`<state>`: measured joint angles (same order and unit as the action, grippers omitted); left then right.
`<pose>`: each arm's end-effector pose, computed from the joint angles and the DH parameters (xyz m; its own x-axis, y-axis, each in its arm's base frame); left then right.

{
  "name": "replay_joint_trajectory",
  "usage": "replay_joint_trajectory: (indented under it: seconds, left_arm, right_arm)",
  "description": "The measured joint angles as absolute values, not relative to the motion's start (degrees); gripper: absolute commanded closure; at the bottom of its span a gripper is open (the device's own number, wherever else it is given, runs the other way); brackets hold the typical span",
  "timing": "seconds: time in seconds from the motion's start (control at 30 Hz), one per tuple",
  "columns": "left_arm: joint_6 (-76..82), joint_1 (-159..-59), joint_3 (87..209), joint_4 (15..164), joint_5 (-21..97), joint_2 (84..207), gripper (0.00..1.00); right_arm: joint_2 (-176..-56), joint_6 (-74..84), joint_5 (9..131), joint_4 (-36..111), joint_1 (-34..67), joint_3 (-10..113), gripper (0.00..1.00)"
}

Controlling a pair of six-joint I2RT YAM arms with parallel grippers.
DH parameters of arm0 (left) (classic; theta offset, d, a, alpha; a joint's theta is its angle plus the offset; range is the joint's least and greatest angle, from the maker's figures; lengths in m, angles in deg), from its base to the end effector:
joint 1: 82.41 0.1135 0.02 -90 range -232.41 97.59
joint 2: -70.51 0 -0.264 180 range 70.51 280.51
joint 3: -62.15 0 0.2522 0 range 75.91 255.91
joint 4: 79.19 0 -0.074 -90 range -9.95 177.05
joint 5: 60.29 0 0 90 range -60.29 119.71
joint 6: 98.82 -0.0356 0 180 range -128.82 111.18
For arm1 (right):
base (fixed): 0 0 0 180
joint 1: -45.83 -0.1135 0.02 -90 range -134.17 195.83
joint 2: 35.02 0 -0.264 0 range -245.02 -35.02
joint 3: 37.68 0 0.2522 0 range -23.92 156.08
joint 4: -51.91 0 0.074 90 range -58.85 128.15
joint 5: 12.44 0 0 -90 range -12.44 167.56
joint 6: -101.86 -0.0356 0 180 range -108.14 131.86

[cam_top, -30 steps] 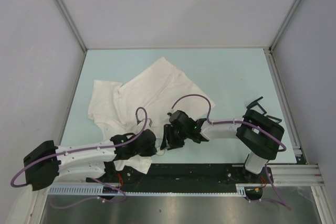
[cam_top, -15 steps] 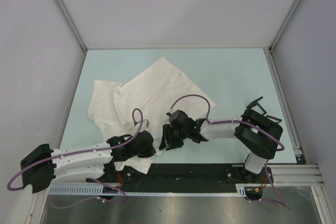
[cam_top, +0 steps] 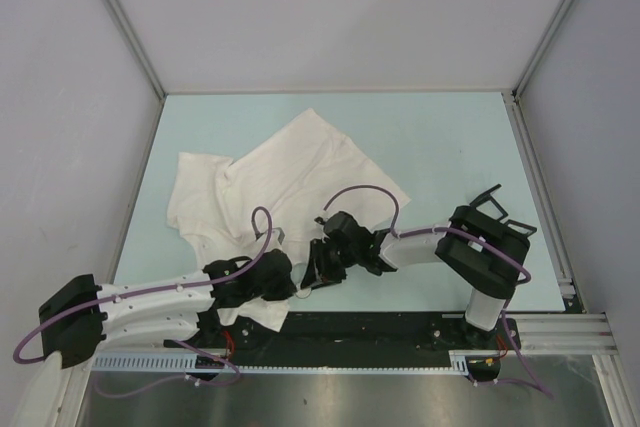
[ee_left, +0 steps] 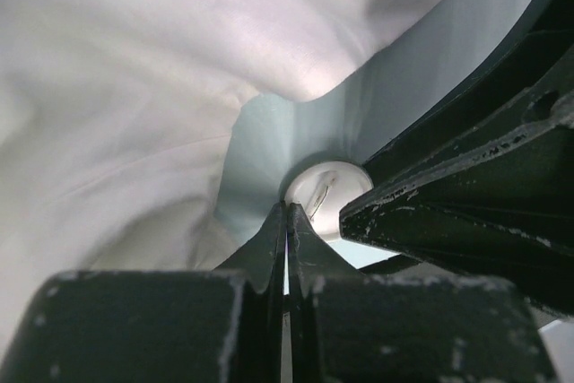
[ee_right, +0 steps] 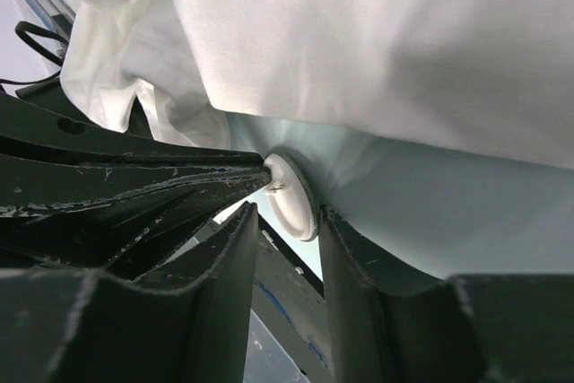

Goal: Remove the brooch from the garment
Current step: Pick up the brooch from the center of the board.

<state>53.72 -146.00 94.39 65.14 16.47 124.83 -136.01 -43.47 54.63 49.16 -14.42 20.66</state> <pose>0.0774 -0.1376 0.1413 -0.8988 -0.1320 -0.4179 0.0432 0.9223 -0.3842 0.1521 0.2941 0.1258 -0.9702 -0.1711 -0.1713 -0.2415 0.6333 0.7353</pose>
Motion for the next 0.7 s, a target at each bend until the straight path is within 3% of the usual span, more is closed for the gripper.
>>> replay_joint_trajectory:
  seconds: [0.13,0.17,0.23,0.3,0.33,0.43,0.53,0.7]
  left_arm:
    - [53.72,-146.0,94.39,65.1,16.52,124.81,1.0]
    - [53.72,-146.0,94.39,65.03,16.49,124.75,1.0]
    - [53.7,-146.0,94.41,64.38,16.45,124.29,0.99]
    - [53.7,-146.0,94.54,63.02,16.36,123.08,0.88]
    - [53.68,-146.02,94.76,61.93,16.39,122.14,0.72]
    - [52.3,-146.02,95.61,56.68,16.54,118.71,0.47]
    - [50.36,-146.02,99.07,50.28,16.41,114.3,0.36]
    - [43.3,-145.96,114.0,48.73,15.75,110.8,0.32]
  right_arm:
    - [-136.6,-43.8,54.01,51.41,-14.04,19.43,0.87]
    - [-136.86,-43.93,54.1,51.73,-14.0,19.28,0.99]
    - [-137.28,-44.13,53.58,52.81,-13.87,19.02,1.0]
    - [-137.5,-44.15,53.4,53.55,-14.0,18.97,1.0]
    - [-137.5,-44.21,53.51,53.86,-14.24,18.97,1.0]
    - [-135.64,-43.41,56.61,51.84,-15.31,18.93,1.0]
    - [-130.35,-41.88,61.88,45.33,-14.88,18.8,1.0]
    - [-119.53,-38.51,73.71,30.32,-12.56,18.82,1.0]
